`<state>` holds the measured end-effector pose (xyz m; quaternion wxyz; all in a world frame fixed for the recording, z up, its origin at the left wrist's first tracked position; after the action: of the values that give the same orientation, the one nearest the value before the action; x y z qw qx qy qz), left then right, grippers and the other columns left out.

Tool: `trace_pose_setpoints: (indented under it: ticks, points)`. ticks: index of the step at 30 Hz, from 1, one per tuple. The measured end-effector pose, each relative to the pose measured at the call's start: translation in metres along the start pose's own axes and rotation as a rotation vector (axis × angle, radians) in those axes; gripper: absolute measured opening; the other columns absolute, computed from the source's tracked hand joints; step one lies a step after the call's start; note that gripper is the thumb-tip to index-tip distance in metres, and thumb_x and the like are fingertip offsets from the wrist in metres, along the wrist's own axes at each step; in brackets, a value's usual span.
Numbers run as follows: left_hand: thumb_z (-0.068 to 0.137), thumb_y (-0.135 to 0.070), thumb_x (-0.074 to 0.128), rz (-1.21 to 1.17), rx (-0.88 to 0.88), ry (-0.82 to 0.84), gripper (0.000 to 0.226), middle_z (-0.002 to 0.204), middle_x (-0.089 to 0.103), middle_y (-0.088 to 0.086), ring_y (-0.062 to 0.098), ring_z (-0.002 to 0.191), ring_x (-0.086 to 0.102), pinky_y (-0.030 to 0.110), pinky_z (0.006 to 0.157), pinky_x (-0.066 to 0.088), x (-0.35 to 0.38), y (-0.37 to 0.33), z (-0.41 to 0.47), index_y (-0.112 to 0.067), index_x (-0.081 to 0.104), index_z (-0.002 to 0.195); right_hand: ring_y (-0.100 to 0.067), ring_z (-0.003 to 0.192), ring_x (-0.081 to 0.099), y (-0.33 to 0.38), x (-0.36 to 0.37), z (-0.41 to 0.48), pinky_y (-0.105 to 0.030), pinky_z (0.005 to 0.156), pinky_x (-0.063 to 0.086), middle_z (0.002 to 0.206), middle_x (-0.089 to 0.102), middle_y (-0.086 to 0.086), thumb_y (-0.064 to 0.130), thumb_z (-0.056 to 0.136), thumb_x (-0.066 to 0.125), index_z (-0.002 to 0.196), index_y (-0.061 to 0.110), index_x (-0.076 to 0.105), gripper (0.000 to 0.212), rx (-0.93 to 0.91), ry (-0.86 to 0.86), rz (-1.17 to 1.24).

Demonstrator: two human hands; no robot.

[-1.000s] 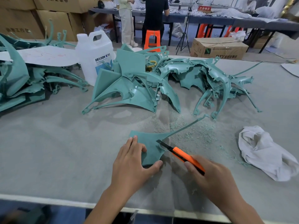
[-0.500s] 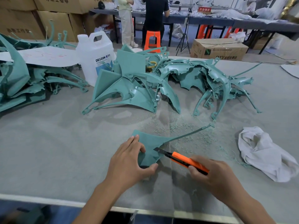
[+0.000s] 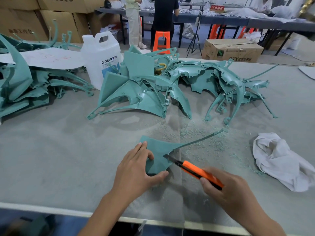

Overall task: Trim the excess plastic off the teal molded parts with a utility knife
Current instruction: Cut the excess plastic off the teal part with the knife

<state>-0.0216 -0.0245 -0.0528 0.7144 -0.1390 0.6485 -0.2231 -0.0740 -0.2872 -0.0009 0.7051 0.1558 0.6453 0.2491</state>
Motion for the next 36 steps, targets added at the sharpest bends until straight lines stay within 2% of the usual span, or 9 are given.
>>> trace_pose_setpoints:
  ticks: [3, 7, 12, 18, 21, 23, 25, 27, 36]
  points:
    - [0.06, -0.102, 0.042, -0.01, -0.005, 0.016, 0.07, 0.163, 0.02, -0.016, 0.001, 0.15, 0.01, 0.031, 0.114, 0.027, -0.001, 0.001, 0.001, -0.043, 0.039, 0.098, -0.005, 0.066, 0.06, 0.002, 0.009, -0.012, -0.02, 0.065, 0.047, 0.072, 0.065, 0.018, 0.034, 0.082, 0.078, 0.101, 0.05, 0.067, 0.027, 0.036, 0.097, 0.002]
    - [0.053, -0.106, 0.039, 0.023, -0.003, 0.055, 0.078, 0.165, 0.016, -0.016, 0.001, 0.151, 0.007, 0.031, 0.115, 0.026, -0.002, 0.003, 0.001, -0.047, 0.036, 0.105, -0.024, 0.07, 0.068, 0.0, 0.005, -0.011, -0.038, 0.063, 0.054, 0.075, 0.07, 0.01, 0.028, 0.08, 0.08, 0.098, 0.039, 0.074, 0.022, 0.056, -0.087, -0.098]
    - [0.049, -0.105, 0.04, 0.002, -0.014, 0.077, 0.079, 0.165, 0.014, -0.017, 0.0, 0.15, 0.004, 0.031, 0.114, 0.027, -0.004, 0.003, 0.001, -0.049, 0.034, 0.104, -0.008, 0.059, 0.061, 0.01, 0.01, -0.019, -0.023, 0.054, 0.046, 0.068, 0.064, 0.018, 0.032, 0.075, 0.078, 0.102, 0.042, 0.068, 0.031, -0.049, -0.142, -0.057]
    - [0.06, -0.097, 0.048, 0.015, -0.02, 0.081, 0.072, 0.165, 0.017, -0.013, 0.004, 0.151, 0.008, 0.03, 0.116, 0.026, -0.007, -0.005, -0.002, -0.043, 0.037, 0.106, -0.021, 0.067, 0.07, -0.002, 0.008, -0.02, -0.037, 0.057, 0.056, 0.083, 0.073, 0.012, 0.023, 0.076, 0.086, 0.103, 0.039, 0.075, 0.033, 0.053, -0.216, -0.1]
    - [0.062, -0.101, 0.034, 0.101, 0.0, 0.071, 0.076, 0.158, 0.032, -0.008, 0.01, 0.149, 0.019, 0.03, 0.115, 0.024, -0.009, -0.012, -0.014, -0.04, 0.04, 0.106, -0.008, 0.073, 0.065, -0.007, 0.013, -0.029, -0.017, 0.067, 0.049, 0.085, 0.07, 0.016, 0.024, 0.08, 0.081, 0.106, 0.045, 0.072, 0.034, 0.104, -0.263, 0.084]
    - [0.066, -0.103, 0.02, 0.214, 0.019, 0.037, 0.078, 0.133, 0.049, -0.011, 0.012, 0.135, 0.036, 0.032, 0.108, 0.028, -0.015, -0.016, -0.025, -0.038, 0.043, 0.102, -0.001, 0.083, 0.062, -0.012, 0.009, -0.033, -0.004, 0.073, 0.042, 0.086, 0.07, 0.016, 0.028, 0.083, 0.075, 0.107, 0.047, 0.069, 0.031, 0.15, -0.318, 0.184]
    - [0.074, -0.097, 0.013, 0.262, 0.019, -0.036, 0.073, 0.108, 0.05, -0.015, 0.014, 0.11, 0.046, 0.032, 0.095, 0.033, -0.021, -0.02, -0.024, -0.037, 0.047, 0.097, 0.009, 0.089, 0.06, -0.014, 0.0, -0.033, 0.002, 0.075, 0.038, 0.09, 0.07, 0.017, 0.035, 0.086, 0.063, 0.112, 0.047, 0.066, 0.029, 0.159, -0.341, 0.241]
    - [0.085, -0.086, 0.02, 0.2, 0.017, -0.084, 0.062, 0.104, 0.05, -0.017, 0.012, 0.102, 0.044, 0.03, 0.091, 0.034, -0.025, -0.028, -0.013, -0.036, 0.052, 0.101, 0.012, 0.092, 0.058, -0.015, -0.009, -0.03, 0.001, 0.077, 0.036, 0.096, 0.066, 0.019, 0.04, 0.09, 0.054, 0.115, 0.051, 0.06, 0.029, 0.147, -0.337, 0.25]
    - [0.104, -0.038, 0.047, -0.267, 0.132, 0.006, 0.039, 0.129, 0.062, -0.002, 0.018, 0.119, 0.051, 0.037, 0.108, 0.037, 0.019, -0.085, 0.062, -0.027, 0.054, 0.141, 0.006, 0.086, 0.053, -0.03, -0.042, 0.004, -0.021, 0.063, 0.035, 0.076, 0.054, 0.013, 0.062, 0.098, 0.043, 0.11, 0.046, 0.062, 0.027, 0.102, -0.321, 0.057]
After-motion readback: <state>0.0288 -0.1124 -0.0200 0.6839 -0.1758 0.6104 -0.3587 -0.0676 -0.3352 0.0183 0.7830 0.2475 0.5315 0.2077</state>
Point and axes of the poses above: each hand's wrist, its own z-axis towards the middle knuckle, its own x-axis out of the palm, y = z × x, the point moved 4 cm from there along z, towards the middle knuckle
